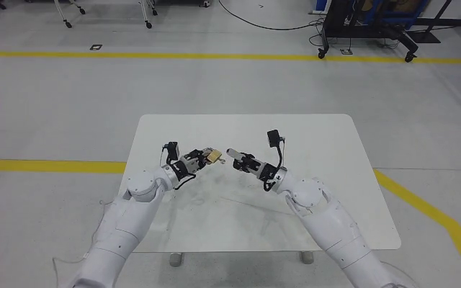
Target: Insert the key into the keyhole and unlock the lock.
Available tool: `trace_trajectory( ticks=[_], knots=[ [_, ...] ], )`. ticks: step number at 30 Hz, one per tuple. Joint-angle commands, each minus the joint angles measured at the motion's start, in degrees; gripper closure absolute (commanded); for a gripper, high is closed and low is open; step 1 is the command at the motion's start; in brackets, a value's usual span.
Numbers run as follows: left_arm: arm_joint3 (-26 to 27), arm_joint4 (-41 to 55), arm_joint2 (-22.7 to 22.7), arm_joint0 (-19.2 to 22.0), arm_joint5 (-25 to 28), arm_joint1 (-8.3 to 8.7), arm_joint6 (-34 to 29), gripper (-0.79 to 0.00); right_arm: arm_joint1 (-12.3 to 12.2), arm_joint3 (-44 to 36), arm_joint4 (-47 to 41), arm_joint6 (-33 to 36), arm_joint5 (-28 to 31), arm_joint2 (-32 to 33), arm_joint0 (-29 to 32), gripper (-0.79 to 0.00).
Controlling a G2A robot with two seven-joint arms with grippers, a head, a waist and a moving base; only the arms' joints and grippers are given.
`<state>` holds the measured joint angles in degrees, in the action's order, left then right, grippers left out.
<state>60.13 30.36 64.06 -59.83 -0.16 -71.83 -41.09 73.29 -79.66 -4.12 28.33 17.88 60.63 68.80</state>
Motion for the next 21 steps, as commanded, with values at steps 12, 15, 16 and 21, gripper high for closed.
trace_trajectory(
  ticks=[12, 15, 16, 21],
  knots=[
    [-6.79, 14.17, -0.04, 3.02, -12.73, -1.13, -11.56, 0.0, 0.92, -0.56, -1.76, -0.74, 15.65, -2.55, -0.56, 0.0],
    [-8.65, 17.78, 0.04, 3.7, -15.86, -1.43, -14.2, 0.0, 1.25, 0.7, -2.2, -1.86, 18.57, -3.1, -0.98, 0.0],
    [-9.66, 19.2, 0.25, 3.89, -16.93, -1.54, -14.22, 0.0, 1.32, 0.97, -2.21, -1.98, 19.11, -3.24, -1.08, 0.0],
    [-11.27, 19.99, -0.55, 5.0, -18.03, -1.9, -16.12, 0.0, 1.51, 1.93, -1.94, -1.95, 19.72, -3.69, -1.39, 0.0]
  ],
)
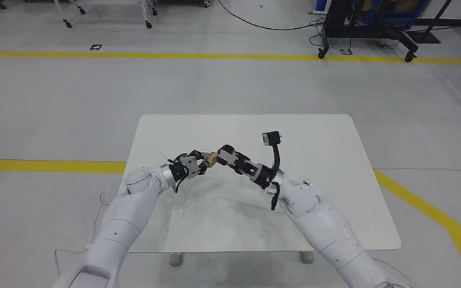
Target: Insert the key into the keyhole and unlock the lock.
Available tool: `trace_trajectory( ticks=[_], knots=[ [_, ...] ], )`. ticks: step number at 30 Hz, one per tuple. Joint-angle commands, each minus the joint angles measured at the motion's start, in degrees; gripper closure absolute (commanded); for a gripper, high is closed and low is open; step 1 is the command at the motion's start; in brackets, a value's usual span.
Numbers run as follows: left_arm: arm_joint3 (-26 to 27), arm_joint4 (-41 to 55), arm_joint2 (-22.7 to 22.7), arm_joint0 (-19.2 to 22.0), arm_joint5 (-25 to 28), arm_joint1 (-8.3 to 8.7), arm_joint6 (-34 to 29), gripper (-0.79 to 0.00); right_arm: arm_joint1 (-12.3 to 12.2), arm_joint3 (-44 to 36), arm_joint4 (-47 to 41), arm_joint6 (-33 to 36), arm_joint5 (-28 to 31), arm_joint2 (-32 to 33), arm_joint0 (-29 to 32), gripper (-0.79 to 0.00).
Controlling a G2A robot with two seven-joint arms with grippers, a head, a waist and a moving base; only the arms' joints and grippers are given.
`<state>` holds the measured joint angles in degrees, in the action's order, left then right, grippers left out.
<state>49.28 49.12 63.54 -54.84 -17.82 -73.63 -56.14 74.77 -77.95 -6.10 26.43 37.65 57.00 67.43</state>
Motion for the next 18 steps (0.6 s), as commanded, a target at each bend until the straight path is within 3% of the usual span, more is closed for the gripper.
trace_trajectory(
  ticks=[1, 18],
  knots=[
    [-0.74, 1.14, -0.13, 0.24, -0.3, -0.14, -1.08, 0.0, 0.07, 0.53, 0.05, -0.19, -0.23, -0.1, -0.05, 0.0],
    [-2.08, 0.87, -0.91, 0.89, 1.39, -0.46, -4.03, 0.0, 1.32, 4.72, 7.03, -6.35, -10.33, -2.69, -1.72, 0.0]
  ],
)
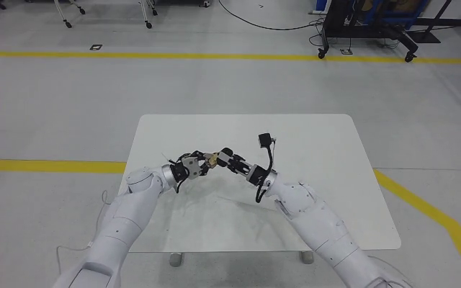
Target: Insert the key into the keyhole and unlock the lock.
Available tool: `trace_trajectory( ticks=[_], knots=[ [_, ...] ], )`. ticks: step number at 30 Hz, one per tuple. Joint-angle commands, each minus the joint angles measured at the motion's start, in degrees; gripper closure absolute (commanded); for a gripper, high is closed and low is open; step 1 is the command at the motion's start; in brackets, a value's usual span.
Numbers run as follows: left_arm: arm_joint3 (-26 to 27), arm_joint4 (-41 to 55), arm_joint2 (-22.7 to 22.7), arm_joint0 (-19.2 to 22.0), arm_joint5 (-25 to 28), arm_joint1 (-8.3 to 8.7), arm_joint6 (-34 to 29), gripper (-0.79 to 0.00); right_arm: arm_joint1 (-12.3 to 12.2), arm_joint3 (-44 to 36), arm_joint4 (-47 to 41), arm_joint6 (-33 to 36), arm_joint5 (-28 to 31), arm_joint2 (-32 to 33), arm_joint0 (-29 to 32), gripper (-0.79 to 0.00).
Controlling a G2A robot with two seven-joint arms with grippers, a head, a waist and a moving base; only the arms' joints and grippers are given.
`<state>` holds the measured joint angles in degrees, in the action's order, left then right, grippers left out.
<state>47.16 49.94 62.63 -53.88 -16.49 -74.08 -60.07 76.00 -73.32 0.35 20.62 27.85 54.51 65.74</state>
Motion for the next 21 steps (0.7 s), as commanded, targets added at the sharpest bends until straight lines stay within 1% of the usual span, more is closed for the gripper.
trace_trajectory(
  ticks=[1, 4, 8, 9, 10, 11, 21],
  knots=[
    [0.13, -0.35, -0.07, -0.05, 0.26, 0.0, 0.05, 0.0, 0.16, 0.33, 1.1, -0.94, -1.1, -0.34, -0.11, 0.0],
    [0.28, -0.41, -0.01, -0.11, 0.62, 0.0, 0.1, 0.0, 0.38, 0.67, 3.1, -2.63, -2.61, -0.65, -0.35, 0.0],
    [0.99, -1.89, 0.36, -0.27, 4.11, 0.13, 1.56, 0.0, 0.41, -0.51, 4.64, -3.76, -1.75, -0.38, -0.03, 0.0],
    [1.31, -3.21, 0.4, -0.3, 5.51, 0.23, 2.75, 0.0, 0.31, -1.2, 5.08, -4.1, -1.21, 0.02, 0.27, -0.228],
    [1.59, -3.35, 0.61, -0.54, 6.32, 0.26, 3.47, 0.0, 0.19, -2.04, 5.37, -4.41, -0.66, 0.51, 0.68, -0.76],
    [1.93, -3.28, 0.88, -0.75, 7.03, 0.28, 4.13, 0.0, 0.07, -3.05, 5.21, -4.38, 0.08, 0.98, 1.22, -0.785],
    [5.6, -7.53, 2.07, -2.57, 12.83, 0.77, 9.49, 0.0, 0.02, -3.4, 5.01, -4.27, 0.36, 1.14, 1.43, -0.785]
  ],
)
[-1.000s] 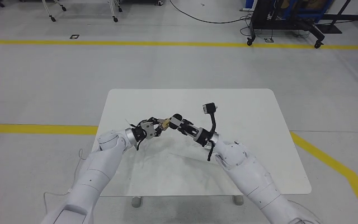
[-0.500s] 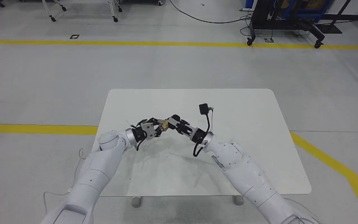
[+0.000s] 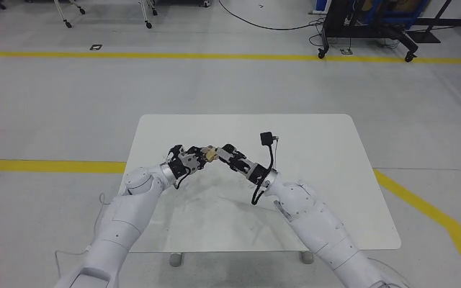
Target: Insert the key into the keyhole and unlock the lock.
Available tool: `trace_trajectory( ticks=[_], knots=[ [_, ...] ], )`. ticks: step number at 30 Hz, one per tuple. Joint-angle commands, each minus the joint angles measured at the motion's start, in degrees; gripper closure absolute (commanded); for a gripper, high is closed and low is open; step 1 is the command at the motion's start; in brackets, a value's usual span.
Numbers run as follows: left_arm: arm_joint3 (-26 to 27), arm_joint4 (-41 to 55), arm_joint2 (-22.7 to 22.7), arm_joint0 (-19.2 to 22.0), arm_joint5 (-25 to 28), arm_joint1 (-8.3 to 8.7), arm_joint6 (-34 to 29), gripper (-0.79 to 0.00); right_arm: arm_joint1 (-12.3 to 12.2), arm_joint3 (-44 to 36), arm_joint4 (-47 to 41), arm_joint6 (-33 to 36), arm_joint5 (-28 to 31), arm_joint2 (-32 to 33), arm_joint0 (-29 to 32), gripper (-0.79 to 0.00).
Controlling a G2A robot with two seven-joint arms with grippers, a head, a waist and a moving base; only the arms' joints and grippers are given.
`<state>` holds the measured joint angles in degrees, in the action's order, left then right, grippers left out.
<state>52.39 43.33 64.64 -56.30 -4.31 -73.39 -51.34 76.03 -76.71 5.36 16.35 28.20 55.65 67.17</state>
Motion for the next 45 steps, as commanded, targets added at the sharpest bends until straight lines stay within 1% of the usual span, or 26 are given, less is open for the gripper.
trace_trajectory(
  ticks=[1, 5, 6, 9, 13, 15, 16, 18, 21, 24, 28, 32, 34, 36, 40, 42, 44, 45],
  knots=[
    [0.73, -1.64, 0.1, -0.31, 1.12, 0.13, 1.34, 0.0, 0.0, 0.0, 0.0, 0.0, 0.0, 0.0, 0.0, -0.785],
    [1.93, -3.53, 0.37, -0.91, 2.25, 0.31, 3.18, 0.0, -0.02, -0.08, 0.47, -0.13, -0.13, 0.06, -0.01, -0.785],
    [2.22, -4.13, 0.45, -1.09, 2.61, 0.36, 3.81, 0.0, -0.24, -0.71, 4.92, -0.99, -0.42, 0.49, -0.38, -0.785],
    [3.07, -6.75, 0.6, -1.5, 3.51, 0.58, 5.99, 0.0, -1.2, -4.18, 23.32, -3.29, -1.16, 1.34, -0.41, -0.785],
    [4.12, -9.23, 0.4, -1.87, 3.4, 0.71, 7.58, 0.0, -3.06, -11.57, 59.08, -4.82, -3.59, 0.73, 0.73, -0.785],
    [4.5, -9.65, 0.25, -2.07, 3.24, 0.69, 7.83, 0.0, -3.74, -13.44, 71.65, -5.08, -4.95, 0.01, 1.79, -0.782],
    [4.69, -10.34, 0.12, -2.07, 3.26, 0.71, 8.03, 0.0, -4.01, -14.05, 75.99, -5.22, -4.67, -0.37, 2.07, -0.683],
    [4.96, -10.93, 0.07, -2.17, 3.28, 0.74, 8.26, 0.0, -4.45, -14.78, 82.15, -5.52, -3.88, -0.69, 2.3, -0.563],
    [5.28, -11.6, 0.14, -2.32, 3.39, 0.78, 8.6, 0.0, -4.87, -15.28, 88.15, -5.82, -3.04, -1.03, 2.38, -0.379],
    [5.65, -12.25, 0.05, -2.45, 3.37, 0.79, 8.81, 0.0, -4.94, -15.27, 93.23, -6.18, -3.87, -2.33, 2.43, -0.348],
    [6.22, -13.34, -0.59, -2.53, 3.15, 0.7, 8.73, 0.0, -4.75, -14.54, 97.06, -7.23, -5.09, -3.92, 1.9, -0.209],
    [6.5, -13.81, -0.94, -2.62, 3.02, 0.62, 8.71, 0.0, -4.44, -13.82, 101.43, -7.21, -7.91, -5.47, 1.37, -0.209],
    [6.56, -13.92, -1.06, -2.64, 2.84, 0.58, 8.65, 0.0, -4.32, -13.61, 104.97, -6.05, -9.71, -6.3, 1.09, -0.219],
    [6.62, -13.93, -1.14, -2.63, 2.69, 0.55, 8.47, 0.0, -4.08, -13.4, 106.17, -5.59, -10.57, -7.22, 1.09, -0.231],
    [6.65, -14.29, -1.27, -2.63, 2.54, 0.52, 8.29, 0.0, -3.7, -12.84, 108.26, -4.78, -11.58, -8.31, 0.63, -0.231],
    [6.69, -14.38, -1.3, -2.66, 2.49, 0.51, 8.2, 0.0, -3.5, -12.57, 108.14, -4.88, -11.83, -8.56, 0.51, -0.123],
    [6.76, -14.46, -1.32, -2.72, 2.46, 0.49, 8.16, 0.0, -3.33, -12.28, 108.07, -4.85, -11.96, -8.67, 0.35, -0.068],
    [6.79, -14.49, -1.32, -2.74, 2.44, 0.49, 8.15, 0.0, -3.25, -12.11, 107.97, -4.68, -12.11, -8.69, 0.3, -0.025]
  ],
)
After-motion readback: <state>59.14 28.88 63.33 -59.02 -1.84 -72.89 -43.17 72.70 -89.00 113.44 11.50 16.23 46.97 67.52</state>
